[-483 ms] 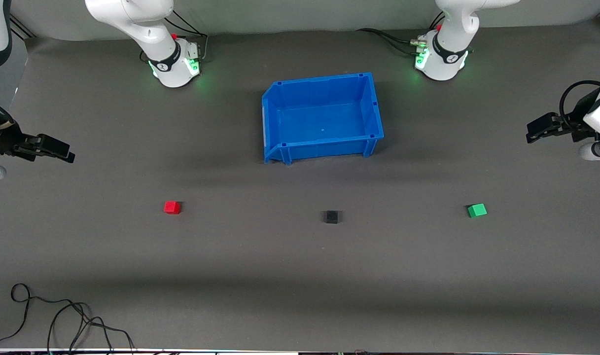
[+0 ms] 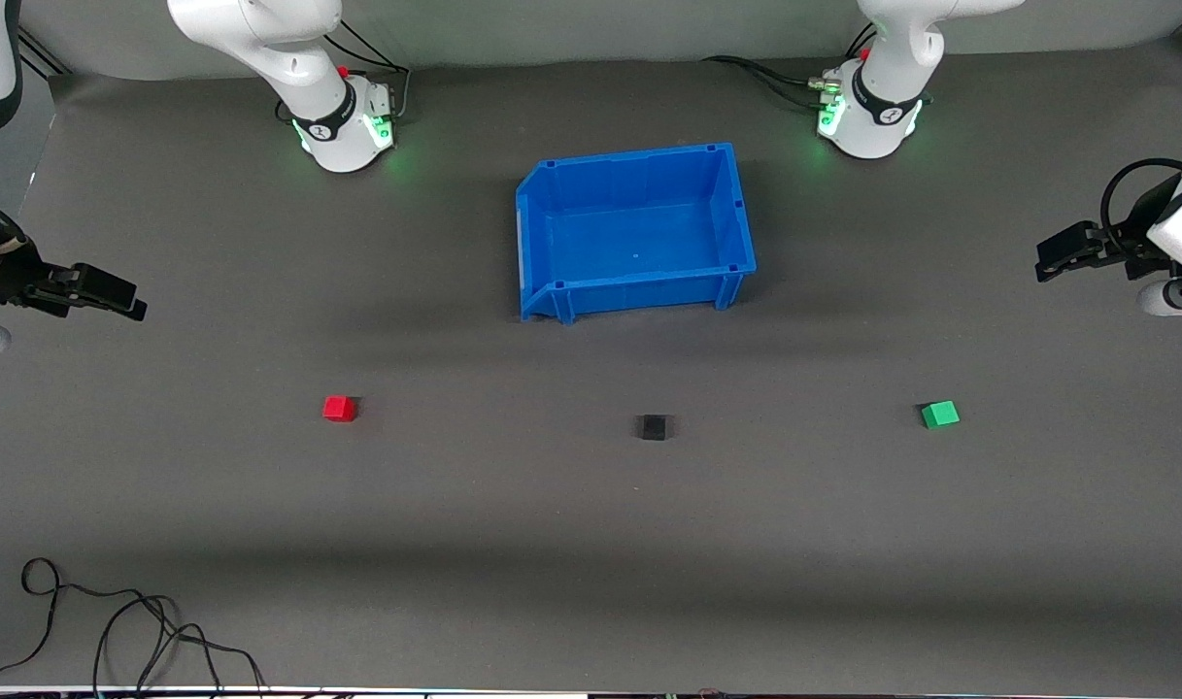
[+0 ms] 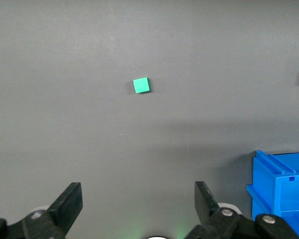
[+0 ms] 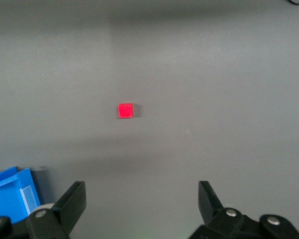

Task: Attach green and red cubes to black cube

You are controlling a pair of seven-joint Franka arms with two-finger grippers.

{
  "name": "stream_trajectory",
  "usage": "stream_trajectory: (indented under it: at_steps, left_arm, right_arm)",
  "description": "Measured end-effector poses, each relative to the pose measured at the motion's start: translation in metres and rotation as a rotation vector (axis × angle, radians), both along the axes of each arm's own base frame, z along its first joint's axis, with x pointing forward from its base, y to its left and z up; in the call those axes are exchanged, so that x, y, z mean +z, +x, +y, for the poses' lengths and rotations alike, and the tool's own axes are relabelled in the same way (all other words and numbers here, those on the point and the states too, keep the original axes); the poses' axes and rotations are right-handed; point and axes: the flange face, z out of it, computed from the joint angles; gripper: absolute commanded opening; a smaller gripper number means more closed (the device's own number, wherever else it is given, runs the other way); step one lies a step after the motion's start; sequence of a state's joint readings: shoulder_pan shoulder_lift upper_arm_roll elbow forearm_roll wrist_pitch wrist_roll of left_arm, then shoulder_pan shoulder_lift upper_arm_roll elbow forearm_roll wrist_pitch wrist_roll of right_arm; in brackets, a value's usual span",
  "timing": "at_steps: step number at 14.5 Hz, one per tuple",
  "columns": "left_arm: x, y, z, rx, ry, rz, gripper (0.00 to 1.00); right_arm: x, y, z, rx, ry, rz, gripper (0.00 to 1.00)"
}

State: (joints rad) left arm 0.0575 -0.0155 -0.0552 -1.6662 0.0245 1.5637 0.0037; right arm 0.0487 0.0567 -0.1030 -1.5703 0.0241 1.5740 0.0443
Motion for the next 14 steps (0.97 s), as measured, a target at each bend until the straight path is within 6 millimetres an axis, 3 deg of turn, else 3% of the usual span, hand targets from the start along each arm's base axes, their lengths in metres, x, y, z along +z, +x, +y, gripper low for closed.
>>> stream_trajectory:
  at_steps: [3, 6, 10, 14]
  left_arm:
    - [-0.014, 0.003, 0.003, 0.010, 0.000, 0.026, 1.00]
    - [-0.049, 0.020, 0.019, 0.090, 0.002, 0.044, 1.00]
    - [-0.122, 0.044, 0.034, 0.236, 0.009, 0.005, 1.00]
    - [-0.216, 0.047, 0.037, 0.259, 0.007, -0.006, 1.00]
  right_arm:
    - [0.001, 0.001, 0.003, -0.041, -0.002, -0.006, 1.00]
    - [0.002, 0.003, 0.008, -0.295, -0.011, -0.014, 1.00]
    - [-0.001, 0.007, 0.015, -0.767, 0.012, 0.015, 1.00]
    - [-0.027, 0.016, 0.021, -1.148, 0.015, 0.103, 1.00]
